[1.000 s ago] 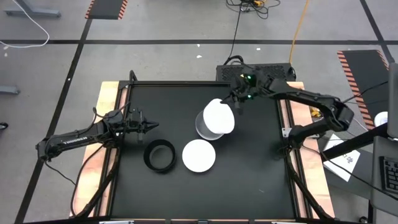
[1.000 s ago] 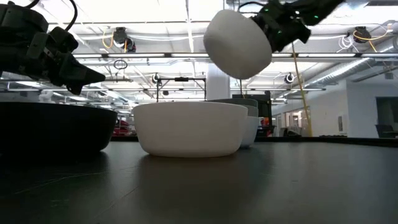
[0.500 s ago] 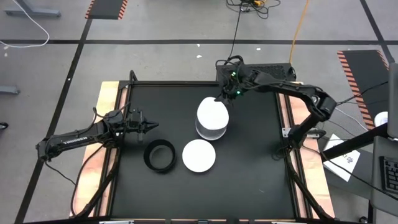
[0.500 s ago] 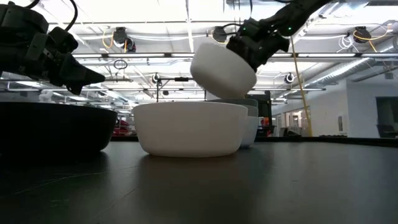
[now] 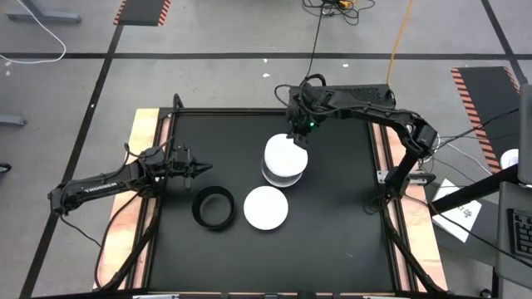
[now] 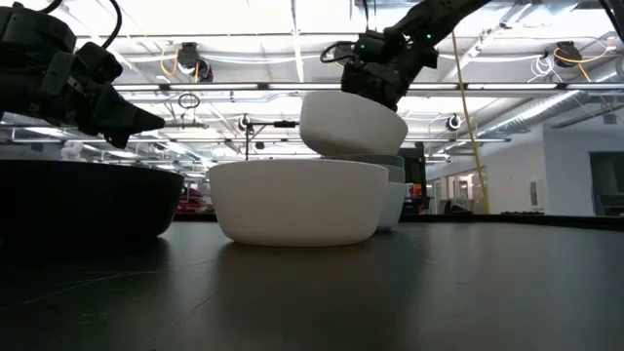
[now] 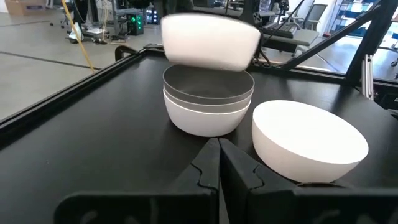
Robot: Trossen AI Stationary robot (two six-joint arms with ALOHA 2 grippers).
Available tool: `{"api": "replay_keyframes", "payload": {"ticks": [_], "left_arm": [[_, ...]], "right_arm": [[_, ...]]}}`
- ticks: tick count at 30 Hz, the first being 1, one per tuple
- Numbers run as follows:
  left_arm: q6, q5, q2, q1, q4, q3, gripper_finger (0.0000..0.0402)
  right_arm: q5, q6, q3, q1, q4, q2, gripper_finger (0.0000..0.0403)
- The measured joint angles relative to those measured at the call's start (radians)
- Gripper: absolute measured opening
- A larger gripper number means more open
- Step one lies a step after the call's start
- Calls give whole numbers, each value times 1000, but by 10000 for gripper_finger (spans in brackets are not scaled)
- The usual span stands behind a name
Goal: Nest bowls inside each other
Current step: Stack the right white bowl on top of the grey bowl
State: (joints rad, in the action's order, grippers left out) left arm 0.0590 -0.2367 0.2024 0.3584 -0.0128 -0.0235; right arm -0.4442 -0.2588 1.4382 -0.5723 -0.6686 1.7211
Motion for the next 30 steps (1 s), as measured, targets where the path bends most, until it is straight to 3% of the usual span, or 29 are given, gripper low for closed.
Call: {"api": "replay_keyframes", "payload": {"ticks": [5, 16, 30], "left_arm": [[-3, 0, 0, 0, 0, 0, 7], [-3, 0, 0, 0, 0, 0, 8], [-3, 0, 0, 0, 0, 0, 7]], "right_arm": [[9, 11, 0, 29, -15, 36, 0], [212, 0, 15, 59, -155, 68, 0], [212, -12, 30, 60, -215, 67, 0]]}}
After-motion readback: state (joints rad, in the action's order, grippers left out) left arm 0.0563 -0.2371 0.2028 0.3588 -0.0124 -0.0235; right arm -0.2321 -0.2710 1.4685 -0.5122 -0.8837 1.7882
